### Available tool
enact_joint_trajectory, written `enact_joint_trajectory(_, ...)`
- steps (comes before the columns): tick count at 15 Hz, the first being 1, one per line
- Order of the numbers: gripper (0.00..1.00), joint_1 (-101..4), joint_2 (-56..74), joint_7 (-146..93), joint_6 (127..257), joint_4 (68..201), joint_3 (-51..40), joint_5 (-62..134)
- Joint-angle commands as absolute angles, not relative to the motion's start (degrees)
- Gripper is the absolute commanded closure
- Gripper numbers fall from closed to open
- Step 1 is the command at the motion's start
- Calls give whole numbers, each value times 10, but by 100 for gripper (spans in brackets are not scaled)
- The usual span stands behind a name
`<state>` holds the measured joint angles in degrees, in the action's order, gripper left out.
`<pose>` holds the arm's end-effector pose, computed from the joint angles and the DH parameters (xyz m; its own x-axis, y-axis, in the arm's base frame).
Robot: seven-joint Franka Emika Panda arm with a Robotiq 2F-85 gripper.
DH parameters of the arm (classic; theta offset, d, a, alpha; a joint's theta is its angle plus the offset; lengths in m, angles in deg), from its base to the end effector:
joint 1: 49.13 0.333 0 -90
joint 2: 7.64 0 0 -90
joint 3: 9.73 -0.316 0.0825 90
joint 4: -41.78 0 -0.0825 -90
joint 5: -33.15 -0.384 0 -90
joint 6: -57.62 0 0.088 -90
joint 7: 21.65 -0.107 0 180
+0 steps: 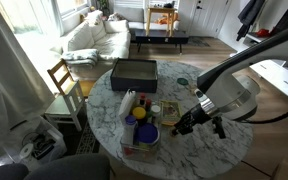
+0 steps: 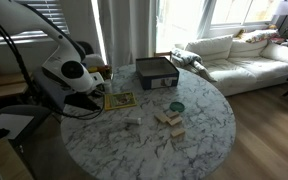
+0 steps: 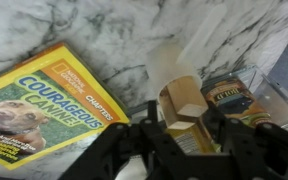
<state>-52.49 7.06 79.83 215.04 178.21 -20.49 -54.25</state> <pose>0.4843 0.0255 0.2064 0.7798 0.3003 0.5493 0.4983 -0.8289 -0.2542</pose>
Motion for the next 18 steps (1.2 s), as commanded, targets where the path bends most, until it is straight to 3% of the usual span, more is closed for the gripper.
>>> enact_joint_trajectory(1, 16, -524, 66, 832, 2158, 1784, -209, -577)
enact_joint_trajectory(3, 2, -523, 65, 841, 2158, 1785, -210, -583)
enact_joint_trajectory(4, 0, -523, 64, 843, 2157, 1785, -210, -585)
enact_joint_trajectory(9, 0, -526, 17, 755, 2147, 1815, -202, -504)
enact_joint_trajectory(18, 0, -494, -50, 346, 2032, 1853, -120, -122)
